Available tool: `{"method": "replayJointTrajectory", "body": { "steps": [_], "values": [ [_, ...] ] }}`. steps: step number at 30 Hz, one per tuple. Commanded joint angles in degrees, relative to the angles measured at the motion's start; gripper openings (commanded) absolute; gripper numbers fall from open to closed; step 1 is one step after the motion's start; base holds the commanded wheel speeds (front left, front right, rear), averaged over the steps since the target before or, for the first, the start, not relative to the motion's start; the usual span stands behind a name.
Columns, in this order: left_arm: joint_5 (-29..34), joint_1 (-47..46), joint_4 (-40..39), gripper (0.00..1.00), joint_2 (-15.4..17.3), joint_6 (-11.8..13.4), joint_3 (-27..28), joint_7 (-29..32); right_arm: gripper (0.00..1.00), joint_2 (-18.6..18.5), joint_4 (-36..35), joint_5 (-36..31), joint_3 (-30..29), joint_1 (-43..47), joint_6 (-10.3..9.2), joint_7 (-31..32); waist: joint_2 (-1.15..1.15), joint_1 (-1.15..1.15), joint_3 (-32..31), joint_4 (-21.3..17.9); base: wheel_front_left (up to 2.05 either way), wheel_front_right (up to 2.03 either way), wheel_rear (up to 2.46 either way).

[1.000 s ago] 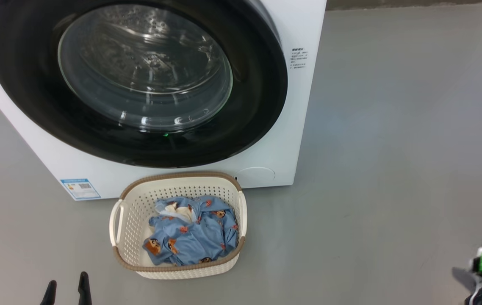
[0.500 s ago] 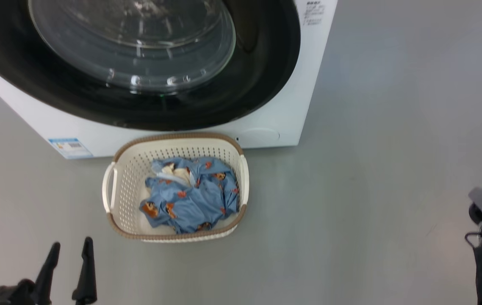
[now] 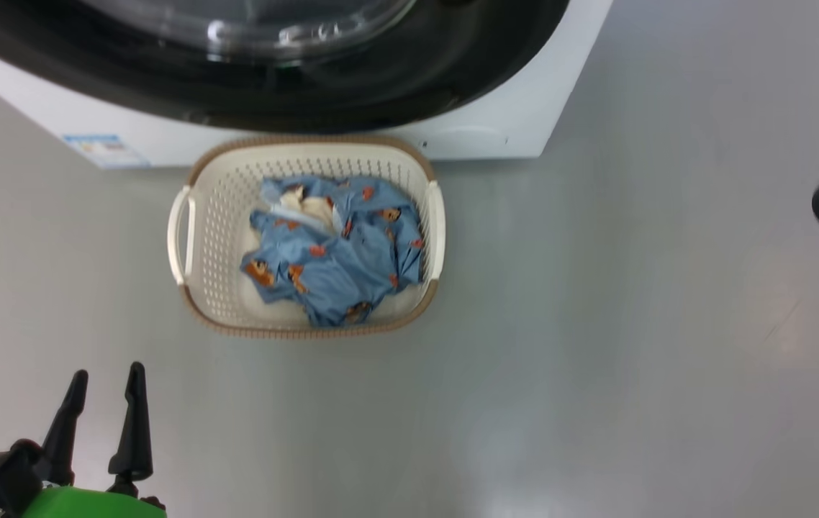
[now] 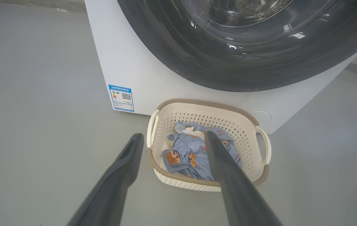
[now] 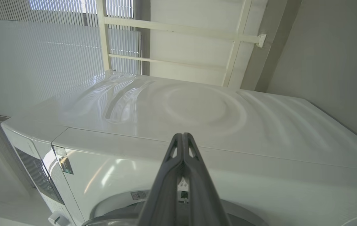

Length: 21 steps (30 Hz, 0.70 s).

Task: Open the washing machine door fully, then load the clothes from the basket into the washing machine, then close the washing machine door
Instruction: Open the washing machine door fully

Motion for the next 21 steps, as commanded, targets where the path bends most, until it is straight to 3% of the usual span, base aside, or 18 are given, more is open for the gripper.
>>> {"method": "replayJointTrajectory", "body": {
  "steps": [1, 21],
  "values": [
    [-0.1, -1.3, -1.5, 1.0, 1.7, -0.1, 1.9, -0.4, 0.0, -0.6, -1.8, -0.3, 1.5, -1.9, -0.06, 1.7, 0.0, -0.01, 3.5, 1.9, 0.0, 0.0, 0.0],
    [-0.4, -2.3, -0.5, 1.0, 0.4, -0.1, 1.5, -0.4, 0.0, 1.6, -5.3, -2.9, 10.1, -15.5, -0.06, 16.5, 0.0, -0.01, 8.5, 5.9, 0.0, 0.0, 0.0]
  ]
}}
